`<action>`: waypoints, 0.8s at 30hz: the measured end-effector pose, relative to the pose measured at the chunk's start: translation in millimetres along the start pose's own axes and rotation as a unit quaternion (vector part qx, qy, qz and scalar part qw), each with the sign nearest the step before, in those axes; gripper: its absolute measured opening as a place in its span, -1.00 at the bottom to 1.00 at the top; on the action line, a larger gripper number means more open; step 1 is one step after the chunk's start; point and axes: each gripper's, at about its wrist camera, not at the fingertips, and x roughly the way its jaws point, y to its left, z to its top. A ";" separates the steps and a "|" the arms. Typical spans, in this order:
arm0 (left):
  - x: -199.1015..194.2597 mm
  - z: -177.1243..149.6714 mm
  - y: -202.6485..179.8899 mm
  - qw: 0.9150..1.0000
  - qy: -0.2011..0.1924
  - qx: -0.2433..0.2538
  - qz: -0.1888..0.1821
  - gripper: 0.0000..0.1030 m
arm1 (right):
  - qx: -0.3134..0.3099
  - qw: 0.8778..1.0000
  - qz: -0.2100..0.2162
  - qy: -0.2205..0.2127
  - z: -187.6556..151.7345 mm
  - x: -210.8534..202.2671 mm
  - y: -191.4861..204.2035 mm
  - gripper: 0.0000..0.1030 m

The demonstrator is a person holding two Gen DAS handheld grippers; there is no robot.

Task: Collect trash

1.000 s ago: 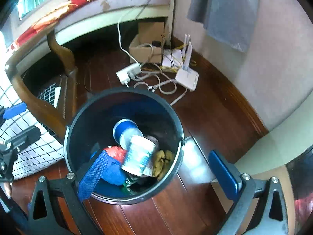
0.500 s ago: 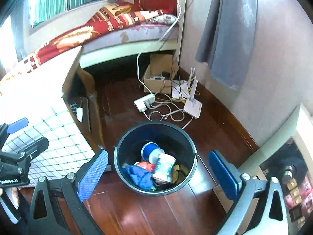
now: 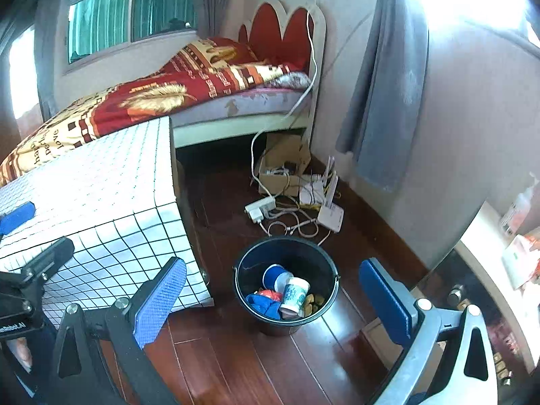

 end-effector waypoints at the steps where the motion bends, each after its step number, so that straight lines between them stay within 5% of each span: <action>1: -6.8 1.3 1.4 1.000 -0.006 -0.002 0.002 0.99 | -0.003 1.000 0.002 -0.007 0.3 -6.6 3.1 1.00; 24: -27.8 3.5 -13.2 0.999 -0.030 -0.002 -0.018 0.99 | 0.001 0.999 0.001 -0.037 5.2 -39.4 -0.7 1.00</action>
